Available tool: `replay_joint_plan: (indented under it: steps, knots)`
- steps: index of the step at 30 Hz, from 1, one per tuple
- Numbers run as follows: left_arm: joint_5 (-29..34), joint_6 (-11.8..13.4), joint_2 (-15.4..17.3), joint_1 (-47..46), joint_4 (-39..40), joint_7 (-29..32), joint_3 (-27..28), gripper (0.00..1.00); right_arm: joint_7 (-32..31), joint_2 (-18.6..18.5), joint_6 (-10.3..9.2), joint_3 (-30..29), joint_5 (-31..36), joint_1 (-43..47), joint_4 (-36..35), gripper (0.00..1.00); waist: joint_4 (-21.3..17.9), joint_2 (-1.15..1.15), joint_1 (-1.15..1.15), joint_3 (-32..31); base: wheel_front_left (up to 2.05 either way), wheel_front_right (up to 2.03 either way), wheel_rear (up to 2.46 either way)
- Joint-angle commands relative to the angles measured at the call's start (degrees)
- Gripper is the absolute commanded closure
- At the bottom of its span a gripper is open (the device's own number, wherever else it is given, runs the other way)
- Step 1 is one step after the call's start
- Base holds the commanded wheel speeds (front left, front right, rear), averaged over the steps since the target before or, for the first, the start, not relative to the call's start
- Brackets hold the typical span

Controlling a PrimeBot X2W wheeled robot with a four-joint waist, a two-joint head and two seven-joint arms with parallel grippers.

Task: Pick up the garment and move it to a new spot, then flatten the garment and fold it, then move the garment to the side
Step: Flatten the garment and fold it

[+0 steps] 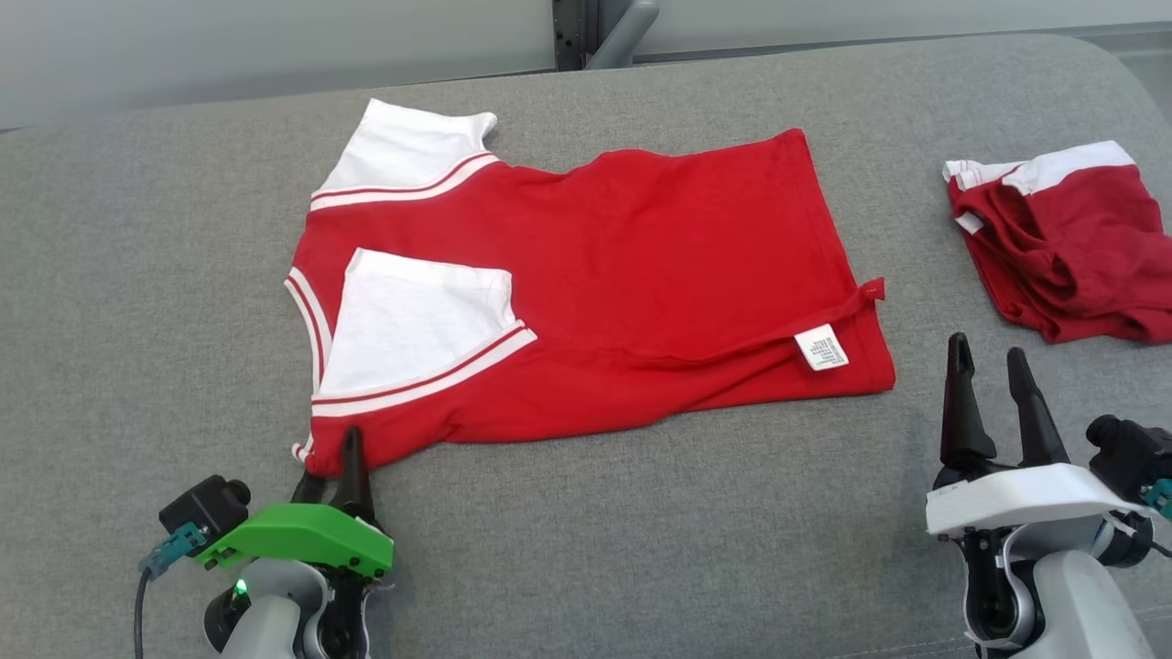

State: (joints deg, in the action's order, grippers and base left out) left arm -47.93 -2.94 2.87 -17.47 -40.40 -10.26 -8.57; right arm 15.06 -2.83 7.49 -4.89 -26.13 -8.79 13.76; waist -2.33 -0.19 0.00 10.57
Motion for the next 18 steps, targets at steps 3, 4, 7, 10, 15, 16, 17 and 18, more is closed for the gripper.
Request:
replay_joint_plan:
  steps: [3, 4, 7, 10, 15, 16, 17, 18]
  knots:
    - [-1.1, -0.8, 0.0, -1.1, -2.3, -1.3, -0.5, 1.00, 0.1, -0.1, -0.01, 1.6, -0.7, -0.2, 2.7, 0.00, -0.5, 0.19, 0.00, 0.6, 0.00, 0.00, 0.00]
    - [-1.2, -1.2, 0.0, -1.5, -2.5, -2.0, -0.4, 1.00, 0.1, -0.1, -0.01, 2.2, -1.0, -0.4, 3.9, 0.00, -0.4, 0.19, 0.00, 0.7, 0.00, 0.00, 0.00]
    - [-0.4, -1.7, 0.0, -2.7, -2.2, -3.6, -0.4, 1.00, 0.1, -0.1, -0.01, 3.5, -0.6, -2.0, 7.9, 0.00, 0.0, 0.19, 0.00, 0.8, 0.00, 0.00, 0.00]
    - [1.2, -1.9, 0.4, -3.4, -1.0, -4.6, 0.0, 1.00, 0.2, -0.1, -0.01, 4.7, -0.9, -4.0, 12.5, 0.00, 0.8, 0.19, 0.00, 0.7, 0.00, 0.00, 0.00]
    - [4.1, -2.2, 0.3, -3.2, 2.1, -5.0, 0.6, 1.00, 0.0, -0.2, -0.01, 5.5, -2.3, -8.4, 22.1, 0.00, 2.3, 0.19, 0.00, 0.4, 0.00, 0.00, 0.00]
    - [4.4, -2.2, 0.3, -3.1, 2.9, -5.0, 0.7, 1.00, 0.0, -0.2, -0.01, 5.2, -2.7, -9.4, 23.9, 0.00, 2.6, 0.19, 0.00, 0.4, 0.00, 0.00, 0.00]
    - [4.5, -2.3, 0.3, -2.8, 3.6, -5.0, 0.9, 1.00, 0.1, -0.2, -0.01, 4.8, -3.1, -10.3, 25.9, 0.00, 2.9, 0.19, 0.00, 0.3, 0.00, 0.00, 0.00]
    - [4.5, -2.3, 0.3, -2.8, 3.6, -5.0, 0.9, 1.00, 0.1, -0.2, -0.01, 4.8, -3.1, -10.3, 25.9, 0.00, 2.9, 0.19, 0.00, 0.3, 0.00, 0.00, 0.00]
